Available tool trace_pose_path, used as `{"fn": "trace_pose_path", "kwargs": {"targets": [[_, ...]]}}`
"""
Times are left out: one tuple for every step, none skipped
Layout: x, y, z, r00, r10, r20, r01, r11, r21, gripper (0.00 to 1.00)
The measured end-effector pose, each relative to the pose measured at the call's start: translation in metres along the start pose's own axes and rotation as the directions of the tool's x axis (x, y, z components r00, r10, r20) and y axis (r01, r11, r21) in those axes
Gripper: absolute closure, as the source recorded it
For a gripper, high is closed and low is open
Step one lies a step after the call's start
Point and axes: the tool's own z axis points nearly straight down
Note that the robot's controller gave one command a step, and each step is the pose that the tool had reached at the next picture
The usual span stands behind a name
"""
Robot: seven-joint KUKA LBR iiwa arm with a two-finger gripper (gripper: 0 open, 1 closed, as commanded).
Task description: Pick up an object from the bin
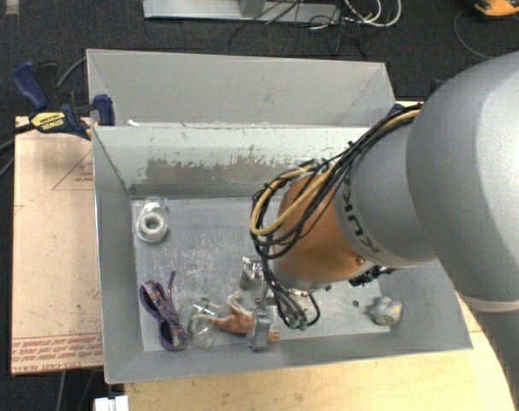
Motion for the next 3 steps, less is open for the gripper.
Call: {"fn": "trace_pose_path", "kwargs": {"targets": [[-0.008, 0.009, 0.001, 0.942, -0.335, 0.009, 0.335, 0.942, -0.002, 1.00], [-0.008, 0.009, 0.001, 0.942, -0.335, 0.009, 0.335, 0.942, -0.002, 1.00], [-0.003, -0.002, -0.058, 0.946, -0.325, 0.011, 0.325, 0.946, -0.003, 1.00]]}}
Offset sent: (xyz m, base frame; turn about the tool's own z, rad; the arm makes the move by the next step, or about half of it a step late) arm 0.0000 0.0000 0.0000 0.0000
